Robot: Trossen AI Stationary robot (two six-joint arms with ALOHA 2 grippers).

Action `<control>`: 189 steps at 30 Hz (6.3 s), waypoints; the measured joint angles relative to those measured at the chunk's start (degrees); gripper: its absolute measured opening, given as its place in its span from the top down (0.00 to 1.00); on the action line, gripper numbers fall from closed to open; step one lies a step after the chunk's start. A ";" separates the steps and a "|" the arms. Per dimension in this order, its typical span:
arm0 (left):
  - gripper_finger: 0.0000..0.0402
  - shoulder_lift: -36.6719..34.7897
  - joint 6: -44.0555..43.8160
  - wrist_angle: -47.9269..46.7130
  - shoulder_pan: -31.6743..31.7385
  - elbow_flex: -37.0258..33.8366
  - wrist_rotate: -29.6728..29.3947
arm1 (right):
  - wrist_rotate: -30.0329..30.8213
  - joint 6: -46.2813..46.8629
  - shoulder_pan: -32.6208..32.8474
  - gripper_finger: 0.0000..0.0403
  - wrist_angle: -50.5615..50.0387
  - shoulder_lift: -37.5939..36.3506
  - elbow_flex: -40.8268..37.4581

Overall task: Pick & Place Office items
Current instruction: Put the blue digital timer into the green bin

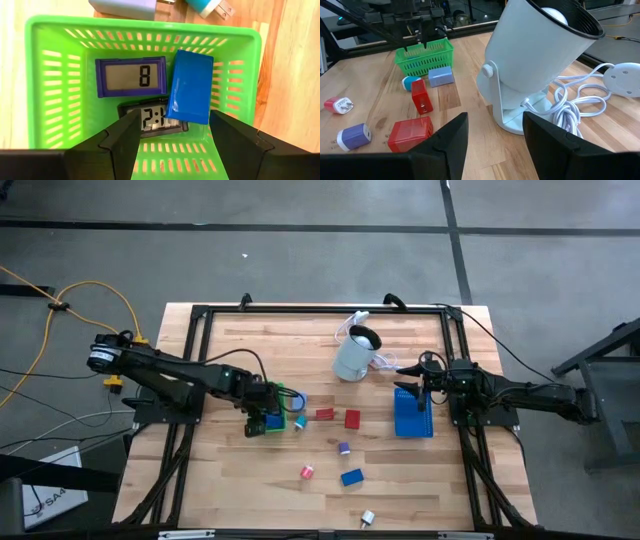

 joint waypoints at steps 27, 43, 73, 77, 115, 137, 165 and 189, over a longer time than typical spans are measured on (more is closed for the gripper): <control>0.43 -1.63 3.31 1.62 -0.01 0.88 -0.24 | 0.02 0.00 0.00 0.56 0.00 0.00 0.00; 0.43 -3.63 6.75 12.37 -2.98 2.80 -1.72 | 0.00 0.00 0.00 0.56 -0.09 0.00 0.00; 0.43 -3.61 6.24 30.97 -13.35 2.78 -16.73 | 0.02 0.00 0.00 0.56 -0.02 0.00 0.02; 0.43 -3.61 6.19 32.09 -13.35 2.75 -16.73 | 0.01 0.00 0.00 0.56 -0.02 0.00 0.01; 0.43 -3.58 6.11 34.25 -13.34 2.73 -16.63 | 1.81 15.40 0.00 0.56 3.43 0.00 0.02; 0.43 -3.58 6.12 34.25 -13.33 2.71 -16.62 | -8.85 10.85 3.58 0.56 11.55 3.79 6.03; 0.43 -3.58 6.11 34.42 -13.34 2.71 -16.62 | -6.79 -1.58 22.88 0.56 9.55 39.29 33.79; 0.43 -3.58 6.13 34.47 -13.33 2.71 -16.62 | 2.98 -1.03 37.59 0.56 4.22 55.11 36.94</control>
